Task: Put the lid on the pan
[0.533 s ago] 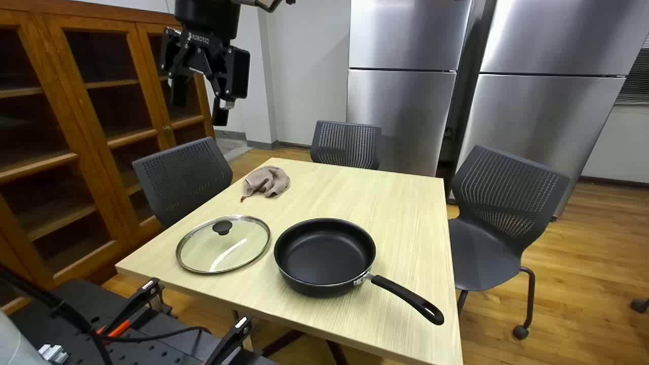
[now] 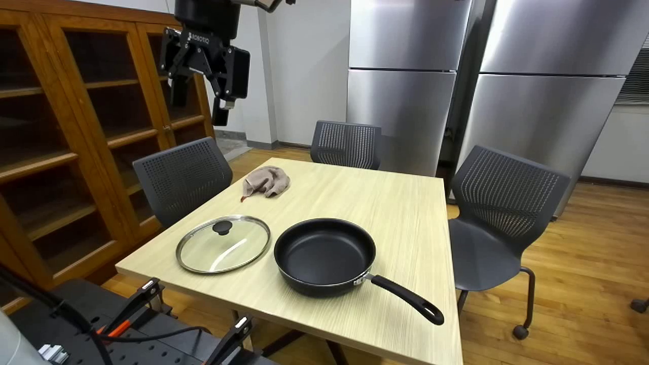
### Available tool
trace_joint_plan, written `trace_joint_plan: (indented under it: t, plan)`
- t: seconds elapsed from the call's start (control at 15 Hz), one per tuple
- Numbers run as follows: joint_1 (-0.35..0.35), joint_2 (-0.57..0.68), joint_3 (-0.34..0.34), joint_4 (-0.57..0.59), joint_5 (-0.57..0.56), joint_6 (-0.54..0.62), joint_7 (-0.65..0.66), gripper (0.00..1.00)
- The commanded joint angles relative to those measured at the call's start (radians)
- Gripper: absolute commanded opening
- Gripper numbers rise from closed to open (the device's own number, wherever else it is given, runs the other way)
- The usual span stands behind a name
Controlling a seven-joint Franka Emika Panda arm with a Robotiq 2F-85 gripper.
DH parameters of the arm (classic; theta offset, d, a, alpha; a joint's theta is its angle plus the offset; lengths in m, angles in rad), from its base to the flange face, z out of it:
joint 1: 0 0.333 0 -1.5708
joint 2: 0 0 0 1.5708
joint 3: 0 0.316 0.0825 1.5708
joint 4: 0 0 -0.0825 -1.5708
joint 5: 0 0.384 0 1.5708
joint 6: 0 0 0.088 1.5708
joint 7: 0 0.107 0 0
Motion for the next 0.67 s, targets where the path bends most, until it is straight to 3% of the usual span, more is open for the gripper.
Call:
trace_joint_plan:
  t: [0.0,0.6]
  plan:
    - [-0.021,0.01,0.03,0.006,0.01,0.002,-0.003,1.0]
    - [0.039,0.13,0.166,0.038,0.043,0.177,0.096,1.0]
